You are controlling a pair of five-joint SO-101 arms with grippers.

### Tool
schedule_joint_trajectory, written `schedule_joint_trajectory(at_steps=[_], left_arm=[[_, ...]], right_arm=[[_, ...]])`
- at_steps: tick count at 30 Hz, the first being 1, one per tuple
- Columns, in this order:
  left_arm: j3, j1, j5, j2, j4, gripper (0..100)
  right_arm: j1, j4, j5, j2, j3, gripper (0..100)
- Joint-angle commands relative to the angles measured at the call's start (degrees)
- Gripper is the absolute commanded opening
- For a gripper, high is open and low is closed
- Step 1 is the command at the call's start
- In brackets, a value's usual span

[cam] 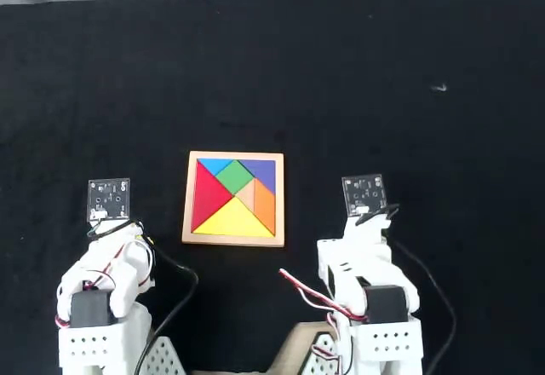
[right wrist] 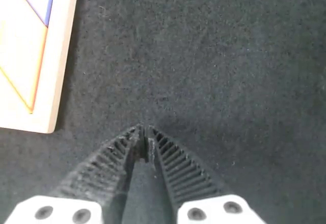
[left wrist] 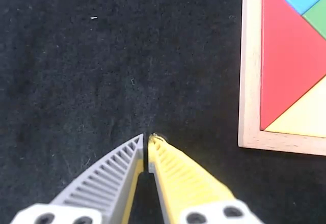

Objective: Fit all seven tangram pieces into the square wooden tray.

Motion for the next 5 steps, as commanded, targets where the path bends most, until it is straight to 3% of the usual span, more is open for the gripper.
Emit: schedule_joint_trajectory(at_steps=[1,5], left_arm=[[1.10,-0.31,0.26,-0.44,0.35,3],[1.10,-0.31,0.26,-0.44,0.35,3]], right_arm=[[-0.62,0.35,-0.26,-3.74,0.04,1.1],[-0.62,0.35,-0.26,-3.74,0.04,1.1]])
